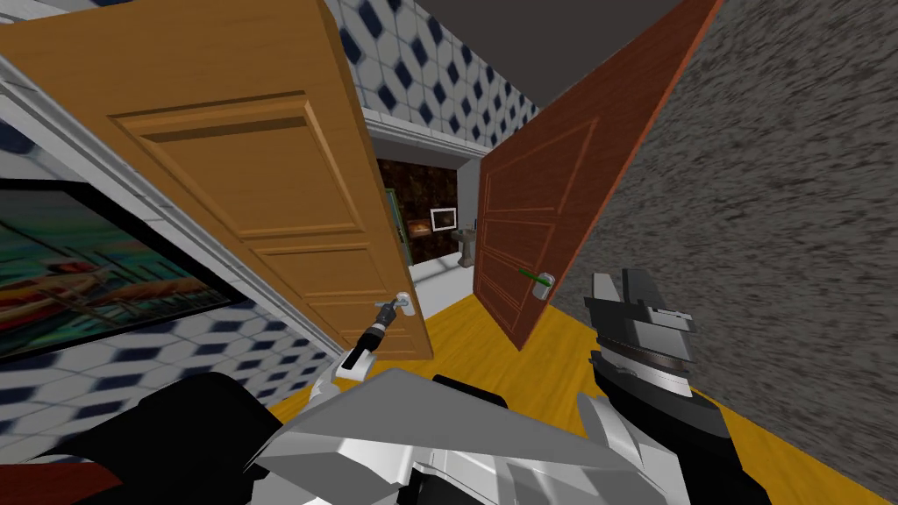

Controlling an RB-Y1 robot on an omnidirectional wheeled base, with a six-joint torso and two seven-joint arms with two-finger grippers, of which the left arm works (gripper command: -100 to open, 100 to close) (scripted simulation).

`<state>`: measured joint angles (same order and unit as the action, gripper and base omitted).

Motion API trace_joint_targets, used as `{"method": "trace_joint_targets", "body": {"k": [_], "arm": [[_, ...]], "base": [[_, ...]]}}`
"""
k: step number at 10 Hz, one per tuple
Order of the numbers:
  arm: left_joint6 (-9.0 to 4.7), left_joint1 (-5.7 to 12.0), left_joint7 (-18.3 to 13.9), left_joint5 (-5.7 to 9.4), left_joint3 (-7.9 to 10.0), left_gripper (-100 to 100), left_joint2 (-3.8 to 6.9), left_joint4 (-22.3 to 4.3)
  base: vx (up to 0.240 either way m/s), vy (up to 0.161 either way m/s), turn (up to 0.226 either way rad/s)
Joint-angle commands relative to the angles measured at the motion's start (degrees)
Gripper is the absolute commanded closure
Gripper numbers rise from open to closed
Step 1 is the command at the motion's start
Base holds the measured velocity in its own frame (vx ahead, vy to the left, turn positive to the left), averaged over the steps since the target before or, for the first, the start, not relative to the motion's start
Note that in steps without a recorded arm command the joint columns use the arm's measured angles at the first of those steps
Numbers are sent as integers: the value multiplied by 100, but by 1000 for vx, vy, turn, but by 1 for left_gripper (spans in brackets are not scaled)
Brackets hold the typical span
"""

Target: Pull the door open

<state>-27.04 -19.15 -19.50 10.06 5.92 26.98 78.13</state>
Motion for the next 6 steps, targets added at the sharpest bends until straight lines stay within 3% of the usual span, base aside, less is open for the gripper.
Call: {"method": "trace_joint_targets", "body": {"k": [1, 4, 5, 6], "arm": [[-127, -114, -93, 3, -71, 100, 103, 8], [-308, -286, -230, 13, -166, 100, 265, 60], [-264, -229, -193, 1, -179, 100, 210, 26], [-431, -362, -280, 3, -242, 100, 309, 24]], "base": [[-208, 46, -127], [-205, 50, -112], [-92, 22, -42], [-140, 29, -154]]}}
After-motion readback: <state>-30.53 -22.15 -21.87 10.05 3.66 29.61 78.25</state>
